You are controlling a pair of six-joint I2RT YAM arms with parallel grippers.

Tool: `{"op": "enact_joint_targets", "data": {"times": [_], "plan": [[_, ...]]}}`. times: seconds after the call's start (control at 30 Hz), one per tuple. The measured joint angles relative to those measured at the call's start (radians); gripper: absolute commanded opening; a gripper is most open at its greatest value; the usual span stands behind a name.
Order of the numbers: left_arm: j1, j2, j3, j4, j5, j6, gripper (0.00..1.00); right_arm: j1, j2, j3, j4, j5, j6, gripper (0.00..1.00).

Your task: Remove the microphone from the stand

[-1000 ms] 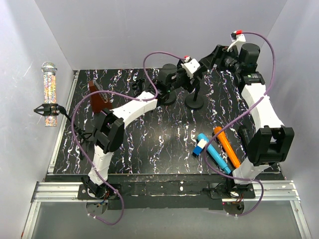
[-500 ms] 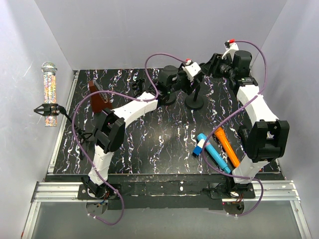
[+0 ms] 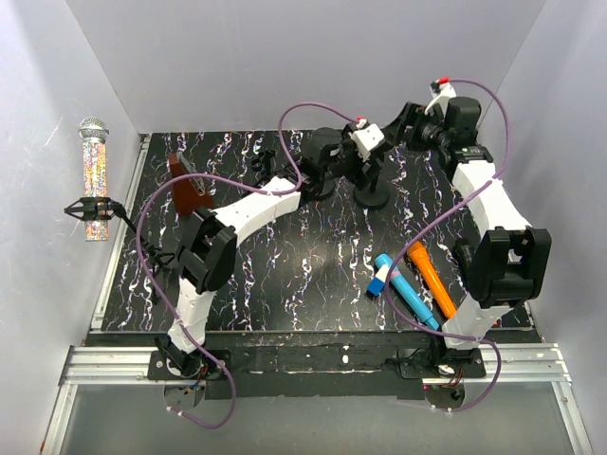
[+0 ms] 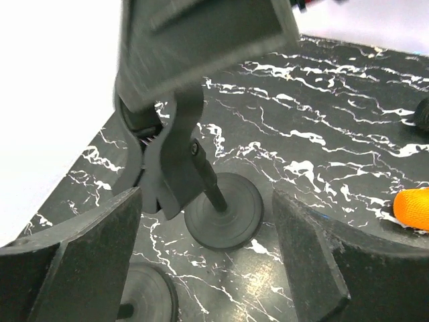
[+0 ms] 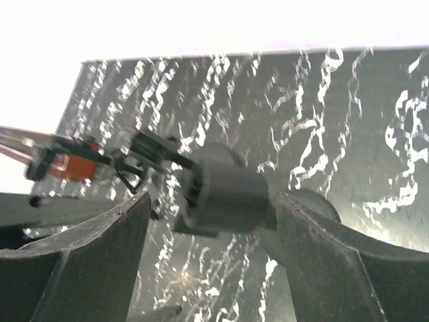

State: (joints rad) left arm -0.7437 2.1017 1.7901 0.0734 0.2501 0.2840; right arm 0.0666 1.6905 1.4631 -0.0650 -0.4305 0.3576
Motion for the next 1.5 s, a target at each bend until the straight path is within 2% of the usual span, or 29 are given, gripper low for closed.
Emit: {"op": "enact_joint_targets", "data": {"times": [0.13,0.23,0.4,0.57,0.67,0.77,0.93,1.13,1.3,1.5], "plan": [[0.000,-0.074,0.000,-0.048,0.002,-0.006,0.80,-0.009,-0.012,0.120,-0.009,-0.022,0.032,0.82],[0.001,-0.216,-0.029,-0.103,0.014,0.019,0.80,-0.013,-0.079,0.166,-0.004,-0.033,0.034,0.81],[0.001,-0.514,-0.130,-0.188,0.049,0.121,0.80,-0.013,-0.220,0.114,0.017,-0.095,-0.003,0.78],[-0.003,-0.743,-0.197,-0.342,0.008,0.336,0.81,-0.010,-0.284,0.017,-0.017,-0.141,-0.070,0.77],[-0.006,-0.847,-0.234,-0.407,-0.132,0.482,0.85,-0.005,-0.286,-0.033,-0.061,-0.150,-0.101,0.77],[-0.006,-0.914,-0.267,-0.409,-0.349,0.625,0.89,0.004,-0.286,-0.060,-0.102,-0.150,-0.126,0.77],[-0.005,-0.970,-0.367,-0.294,-0.684,0.898,0.93,0.040,-0.284,-0.061,-0.123,-0.153,-0.155,0.77],[0.036,-0.970,-0.442,-0.100,-0.941,1.190,0.97,0.069,-0.279,-0.061,-0.145,-0.161,-0.169,0.77],[0.196,-0.973,-0.418,-0.089,-1.083,1.260,0.97,0.093,-0.262,-0.060,-0.146,-0.161,-0.171,0.77],[0.302,-1.033,-0.381,-0.252,-1.175,1.216,0.96,0.113,-0.230,-0.059,-0.146,-0.169,-0.166,0.77]]}}
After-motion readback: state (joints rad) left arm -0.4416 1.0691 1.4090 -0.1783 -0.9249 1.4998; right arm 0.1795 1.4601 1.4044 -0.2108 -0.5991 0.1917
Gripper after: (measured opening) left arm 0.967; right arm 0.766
